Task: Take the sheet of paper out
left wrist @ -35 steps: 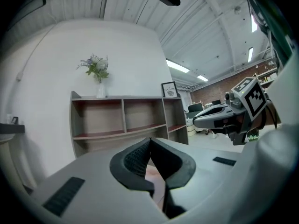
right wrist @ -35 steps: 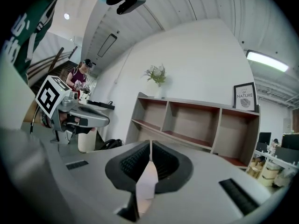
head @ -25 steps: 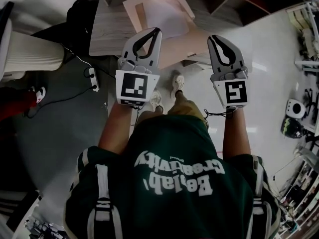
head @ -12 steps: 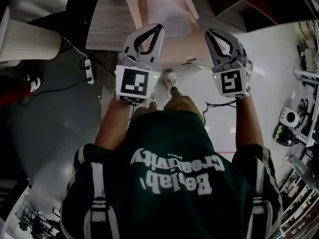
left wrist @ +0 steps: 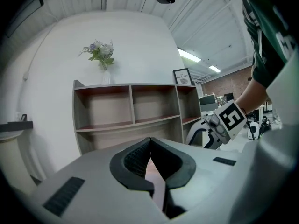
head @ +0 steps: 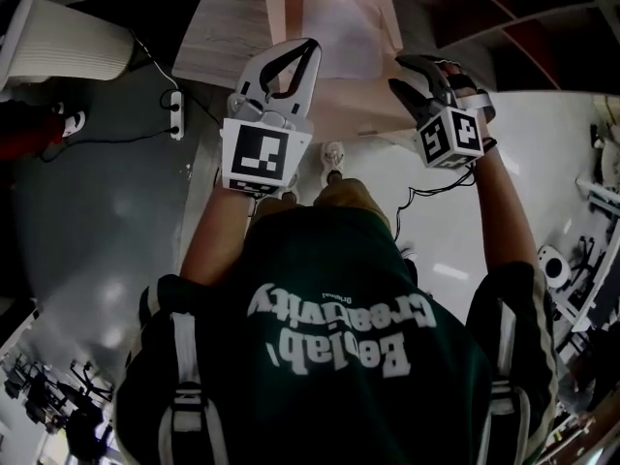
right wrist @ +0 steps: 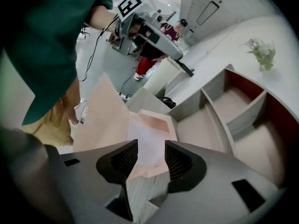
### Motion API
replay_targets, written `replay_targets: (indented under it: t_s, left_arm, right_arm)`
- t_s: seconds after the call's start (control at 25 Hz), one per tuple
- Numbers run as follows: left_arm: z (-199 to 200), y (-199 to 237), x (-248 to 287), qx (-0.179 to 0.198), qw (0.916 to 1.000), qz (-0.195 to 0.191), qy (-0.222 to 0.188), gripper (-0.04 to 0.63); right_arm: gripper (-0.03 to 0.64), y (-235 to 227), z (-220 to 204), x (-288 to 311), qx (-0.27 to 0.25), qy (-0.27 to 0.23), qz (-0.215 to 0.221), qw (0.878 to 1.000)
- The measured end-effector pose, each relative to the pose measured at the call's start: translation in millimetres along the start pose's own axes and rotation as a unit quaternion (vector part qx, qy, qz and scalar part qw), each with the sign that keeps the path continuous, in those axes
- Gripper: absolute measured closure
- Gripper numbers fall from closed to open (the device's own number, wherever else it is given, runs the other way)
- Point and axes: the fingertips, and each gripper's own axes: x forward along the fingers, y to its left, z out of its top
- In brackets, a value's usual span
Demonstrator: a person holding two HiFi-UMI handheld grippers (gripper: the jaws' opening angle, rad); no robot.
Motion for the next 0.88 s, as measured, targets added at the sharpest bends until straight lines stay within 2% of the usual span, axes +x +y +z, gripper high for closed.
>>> replay_targets:
  t_s: [0.16,0.28,0.56,0.88]
  left_arm:
    - [-4.9,0.0,14.6,-0.008,0.9997,0.022,0.010,0.577]
    - [-7.1,-0.2,24.4,-0.007,0.9989,0.042,0.016,0.577]
    - [-19.8,3.1,44.4,-0.019,0.9962,0.080,0.029,0.577]
    - [-41.6,14.8,60.9,-0.026,0.9901,0.131,0.043,0.577]
  right_arm:
    - [0.430,33.2,-32.8,36.5,-0.065,0.021,0.080,0.994]
    - [0.430,50.5,-57.5,59.1,-0.086,0.024,0.104,0.991]
    - [0.430,66.3,-98.5,102.1,-0.096,0.023,0.103,0.990]
    - [0.424,84.4,-129.0,164.2,-0.138,0.010,0.038,0.990]
